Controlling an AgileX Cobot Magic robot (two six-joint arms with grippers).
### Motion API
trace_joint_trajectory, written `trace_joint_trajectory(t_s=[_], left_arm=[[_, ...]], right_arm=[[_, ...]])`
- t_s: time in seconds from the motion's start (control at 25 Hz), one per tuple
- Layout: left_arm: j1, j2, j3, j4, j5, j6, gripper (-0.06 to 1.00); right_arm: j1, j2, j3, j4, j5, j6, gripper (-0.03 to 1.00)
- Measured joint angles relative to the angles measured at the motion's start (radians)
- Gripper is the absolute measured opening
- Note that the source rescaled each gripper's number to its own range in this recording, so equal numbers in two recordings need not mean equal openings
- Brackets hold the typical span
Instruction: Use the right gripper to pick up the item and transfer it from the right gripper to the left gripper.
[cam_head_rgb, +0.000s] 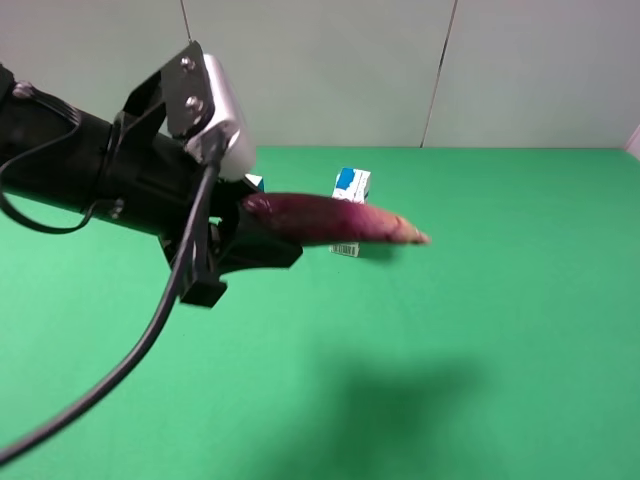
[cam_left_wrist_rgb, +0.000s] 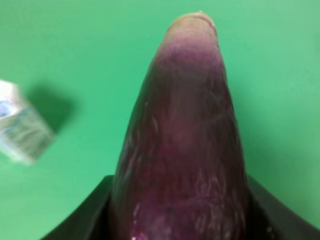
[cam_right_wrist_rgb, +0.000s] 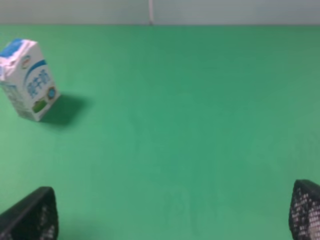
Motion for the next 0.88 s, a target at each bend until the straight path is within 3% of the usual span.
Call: trace_joint_trajectory(t_s=[0.2, 0.64, 0.76, 0.88], left_arm=[[0.000, 0.000, 0.000, -0.001, -0.168, -0.090, 0.00], [0.000, 0.000, 0.000, -0.006, -0.574, -0.099, 0.00], [0.000, 0.000, 0.000, -0.058, -0.676, -0.096, 0.00], [0.000, 0.000, 0.000, -0.164, -0.774, -0.051, 0.00]], right_arm=[[-0.008, 0.000, 0.000, 0.001, 0.000, 0.000, 1.00], [-0.008, 0.000, 0.000, 0.002, 0.000, 0.000, 1.00], [-0.008, 0.000, 0.000, 0.003, 0.000, 0.000, 1.00], [-0.008, 0.000, 0.000, 0.003, 0.000, 0.000, 1.00]])
